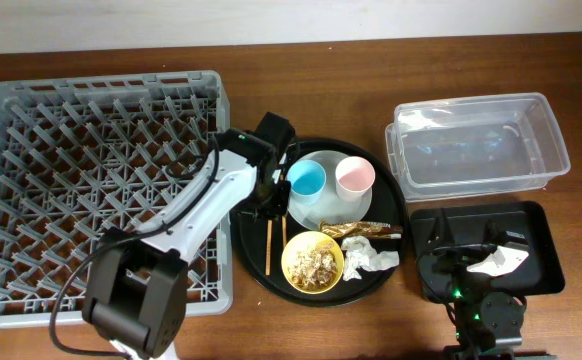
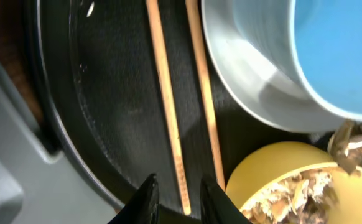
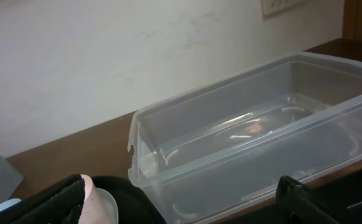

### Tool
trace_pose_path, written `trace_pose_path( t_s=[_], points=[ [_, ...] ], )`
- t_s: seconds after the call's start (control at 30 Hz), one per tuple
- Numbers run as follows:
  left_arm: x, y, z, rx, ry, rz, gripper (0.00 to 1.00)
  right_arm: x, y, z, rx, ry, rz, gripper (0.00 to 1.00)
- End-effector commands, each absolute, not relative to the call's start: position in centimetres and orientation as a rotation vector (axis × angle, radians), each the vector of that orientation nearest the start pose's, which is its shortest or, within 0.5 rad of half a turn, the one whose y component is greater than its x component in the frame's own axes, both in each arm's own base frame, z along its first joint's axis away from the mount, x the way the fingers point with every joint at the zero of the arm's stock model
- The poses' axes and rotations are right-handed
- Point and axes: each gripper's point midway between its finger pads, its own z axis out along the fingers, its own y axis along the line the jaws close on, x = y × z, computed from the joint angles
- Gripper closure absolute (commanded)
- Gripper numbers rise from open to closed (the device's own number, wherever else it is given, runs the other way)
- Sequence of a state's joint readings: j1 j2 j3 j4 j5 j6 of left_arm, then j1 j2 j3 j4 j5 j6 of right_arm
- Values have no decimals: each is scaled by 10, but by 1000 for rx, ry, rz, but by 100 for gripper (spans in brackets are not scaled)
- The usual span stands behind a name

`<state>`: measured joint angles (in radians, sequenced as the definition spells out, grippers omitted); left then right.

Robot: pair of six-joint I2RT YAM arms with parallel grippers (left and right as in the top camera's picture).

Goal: Sort waste into correct bins and load items into the dishwasher rack
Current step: 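Reach the left gripper to the tray and grasp a wooden chopstick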

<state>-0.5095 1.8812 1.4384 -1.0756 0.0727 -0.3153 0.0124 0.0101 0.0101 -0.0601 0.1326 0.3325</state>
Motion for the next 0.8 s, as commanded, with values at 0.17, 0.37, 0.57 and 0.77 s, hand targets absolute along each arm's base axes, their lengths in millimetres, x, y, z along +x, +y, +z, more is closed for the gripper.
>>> trace_pose_path(
  t_s=[0.17,0.37,0.57,0.77],
  points=[
    [309,-186,38,283,3091,-131,79,245,-23,159,367,1596,138,1],
    [310,-193,19,308,3043,-160,79,245,-23,159,367,1596,138,1],
    [312,-197,14,333,2993,-96,79,245,-23,159,367,1596,138,1],
    [314,-189,12,306,2961,32,79,245,-23,159,367,1596,138,1]
  ],
)
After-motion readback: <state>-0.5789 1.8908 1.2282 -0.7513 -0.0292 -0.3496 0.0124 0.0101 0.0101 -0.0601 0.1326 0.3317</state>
